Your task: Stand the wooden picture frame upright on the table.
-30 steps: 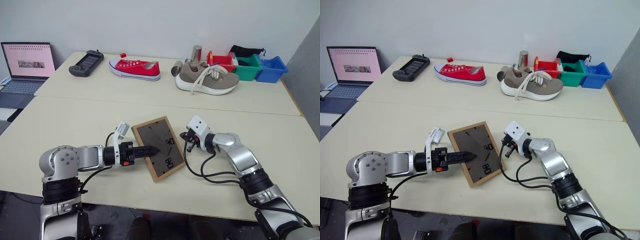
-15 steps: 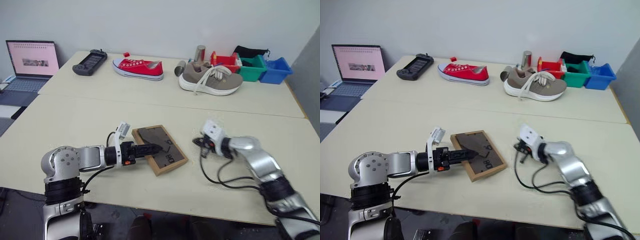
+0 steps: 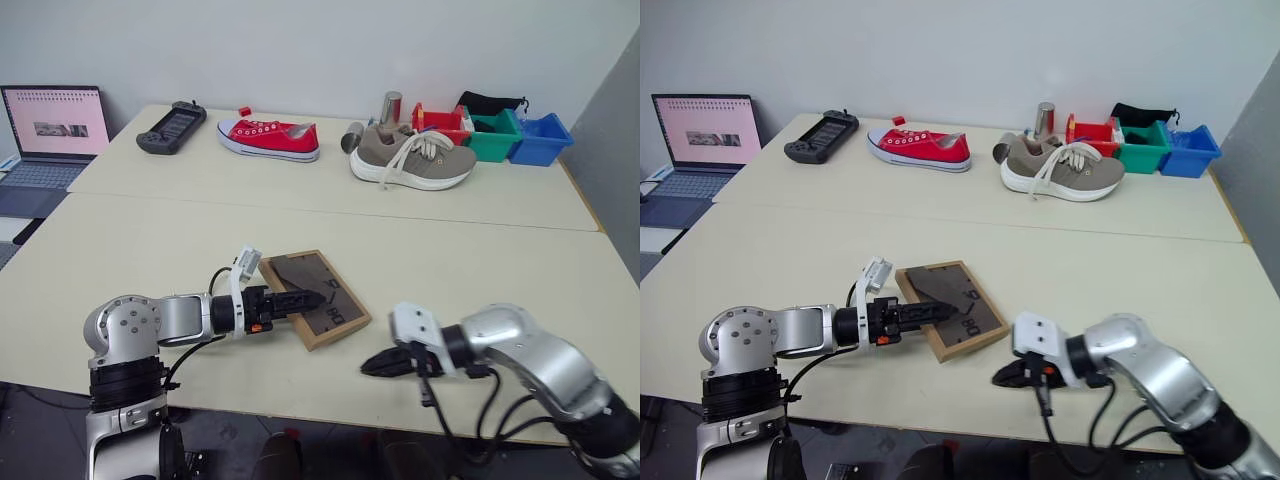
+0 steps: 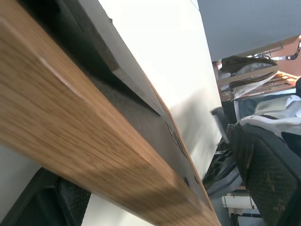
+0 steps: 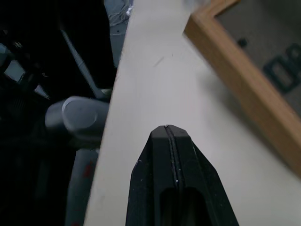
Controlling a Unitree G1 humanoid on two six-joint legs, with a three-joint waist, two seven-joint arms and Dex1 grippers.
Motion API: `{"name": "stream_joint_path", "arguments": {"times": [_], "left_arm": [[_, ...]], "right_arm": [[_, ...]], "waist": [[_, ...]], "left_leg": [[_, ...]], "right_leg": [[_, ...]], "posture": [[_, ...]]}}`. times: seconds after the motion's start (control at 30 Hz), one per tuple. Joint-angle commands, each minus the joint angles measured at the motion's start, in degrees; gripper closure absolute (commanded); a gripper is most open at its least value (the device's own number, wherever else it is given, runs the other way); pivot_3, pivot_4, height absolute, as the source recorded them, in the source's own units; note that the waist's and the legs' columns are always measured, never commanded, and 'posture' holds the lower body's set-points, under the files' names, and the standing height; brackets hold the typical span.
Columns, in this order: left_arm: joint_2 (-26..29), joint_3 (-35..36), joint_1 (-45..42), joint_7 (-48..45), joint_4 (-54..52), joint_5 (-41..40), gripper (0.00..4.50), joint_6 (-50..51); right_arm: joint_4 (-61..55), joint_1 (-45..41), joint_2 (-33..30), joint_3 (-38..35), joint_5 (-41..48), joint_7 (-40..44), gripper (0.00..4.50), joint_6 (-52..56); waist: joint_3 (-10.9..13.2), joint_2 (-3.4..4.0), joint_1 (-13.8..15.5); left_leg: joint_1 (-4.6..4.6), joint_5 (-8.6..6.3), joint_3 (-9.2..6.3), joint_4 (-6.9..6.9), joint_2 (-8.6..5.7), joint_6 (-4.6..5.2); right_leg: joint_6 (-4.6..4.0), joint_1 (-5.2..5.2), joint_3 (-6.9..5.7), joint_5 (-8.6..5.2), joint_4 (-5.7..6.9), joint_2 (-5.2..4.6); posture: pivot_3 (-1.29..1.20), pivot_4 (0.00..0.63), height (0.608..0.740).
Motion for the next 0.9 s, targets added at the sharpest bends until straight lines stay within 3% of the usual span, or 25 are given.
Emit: {"name": "stream_joint_path", "arguments": {"times": [0.03,0.17,0.5,0.67,0.9], "left_arm": [[0.46,-0.01,-0.74,-0.36,-0.07,-1.77,0.03,0.24],[0.20,-0.02,-0.89,-0.13,-0.06,-1.74,0.03,0.24],[0.07,1.47,-0.46,0.78,0.75,-2.35,0.03,0.24],[-0.75,3.03,-0.87,1.00,1.22,-1.22,1.00,-0.13],[-0.87,2.45,-1.23,0.52,0.78,-1.36,2.57,-0.07]], "right_arm": [[4.49,-5.10,5.48,-1.63,-1.11,-5.55,4.50,-0.28],[6.08,-5.70,6.23,-2.12,-2.12,-7.32,4.50,-1.22],[-1.87,1.74,-6.01,-6.31,6.78,2.22,4.50,3.01],[5.11,0.05,-5.00,-7.99,1.92,-3.69,4.50,-0.30],[7.39,-0.87,-4.53,-9.71,1.74,-4.61,4.50,-1.80]], "waist": [[0.00,0.00,0.10],[0.00,0.00,0.49],[0.00,0.00,0.53],[0.00,-0.01,0.34],[0.00,-0.01,0.40]], "left_leg": [[0.00,0.00,-0.01,0.00,0.01,0.00],[-0.02,0.01,-0.01,-0.01,-0.01,-0.02],[-0.03,-0.01,0.00,-0.03,0.00,-0.01],[-0.03,-0.01,0.00,-0.01,0.01,0.00],[-0.04,-0.01,0.02,-0.02,0.00,0.00]], "right_leg": [[0.00,-0.01,-0.01,0.00,0.01,0.00],[-0.01,-0.01,-0.04,0.01,0.01,-0.04],[-0.01,0.00,-0.04,0.00,-0.04,-0.03],[0.00,0.00,-0.02,0.00,-0.03,0.00],[-0.01,-0.01,-0.02,0.00,-0.03,-0.01]], "posture": [[0.00,0.150,0.740],[0.00,0.150,0.740],[0.00,0.150,0.740],[0.00,0.150,0.740],[0.00,0.150,0.740]]}}
